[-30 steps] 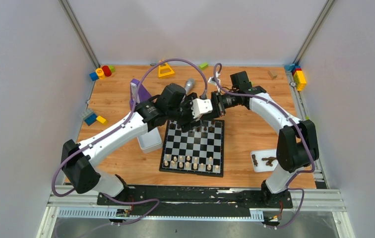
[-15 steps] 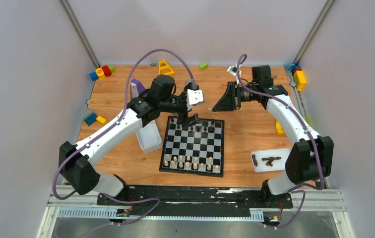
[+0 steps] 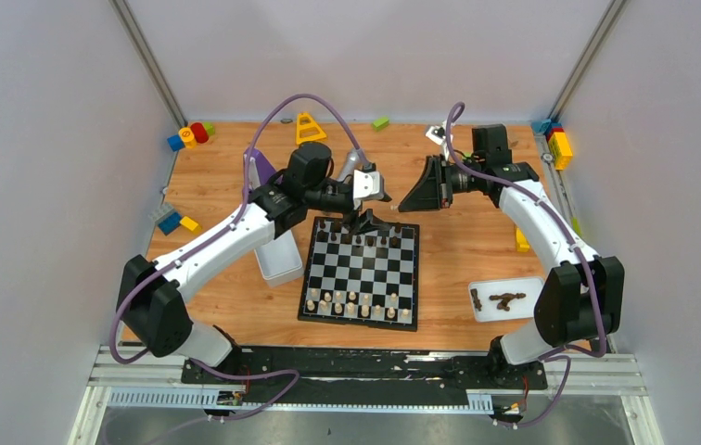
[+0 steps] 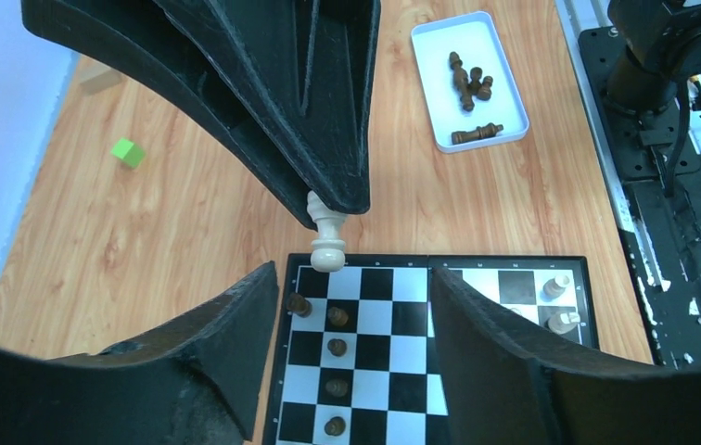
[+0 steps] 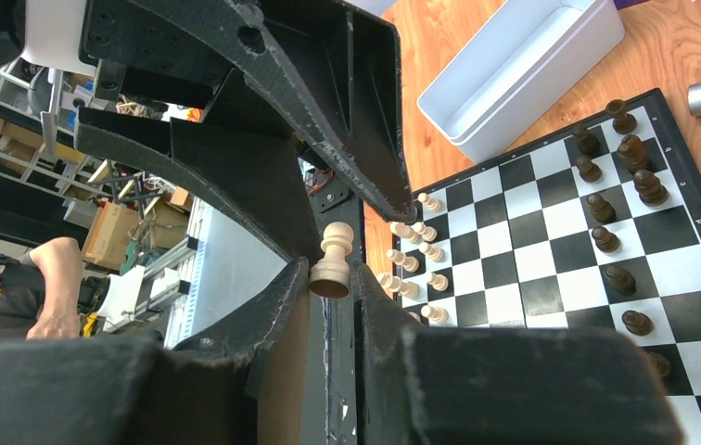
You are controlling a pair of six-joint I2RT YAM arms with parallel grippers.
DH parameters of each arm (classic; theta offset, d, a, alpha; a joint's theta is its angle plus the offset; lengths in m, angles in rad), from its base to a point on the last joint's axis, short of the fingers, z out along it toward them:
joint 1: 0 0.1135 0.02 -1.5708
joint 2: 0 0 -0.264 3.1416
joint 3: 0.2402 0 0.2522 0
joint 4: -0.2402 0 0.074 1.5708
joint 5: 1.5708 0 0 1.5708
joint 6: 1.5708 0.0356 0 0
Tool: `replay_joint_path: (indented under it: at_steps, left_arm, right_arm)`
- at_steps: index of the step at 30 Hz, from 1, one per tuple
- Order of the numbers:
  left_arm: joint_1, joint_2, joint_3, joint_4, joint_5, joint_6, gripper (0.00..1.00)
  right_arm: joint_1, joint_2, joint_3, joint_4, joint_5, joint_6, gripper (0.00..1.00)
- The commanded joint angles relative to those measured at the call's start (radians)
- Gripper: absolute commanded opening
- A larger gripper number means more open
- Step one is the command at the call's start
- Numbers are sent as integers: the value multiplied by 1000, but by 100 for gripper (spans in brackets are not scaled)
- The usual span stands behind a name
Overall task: Set up the chess pieces on the board
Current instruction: Place the chess piece on the chessboard.
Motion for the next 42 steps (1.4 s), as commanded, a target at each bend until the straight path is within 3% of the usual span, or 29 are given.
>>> replay_joint_path:
  at_steps: [1,19,36,42]
  left_arm:
    - [-2,3,11,71,40,-33,66]
    - [-1,29,46,64,55,-57,48]
    - [0,28,62,58,51,-65,43]
    - [-1,34,64,58,53,-69,33]
  right_arm:
    - [-5,-39,-13,59,-46,11,0]
    - [-5,-38,-31,76,-37,16,0]
    - [-4,-22,-44,80,-32,8,0]
    - [-5,-23,-45,82,-34,10,0]
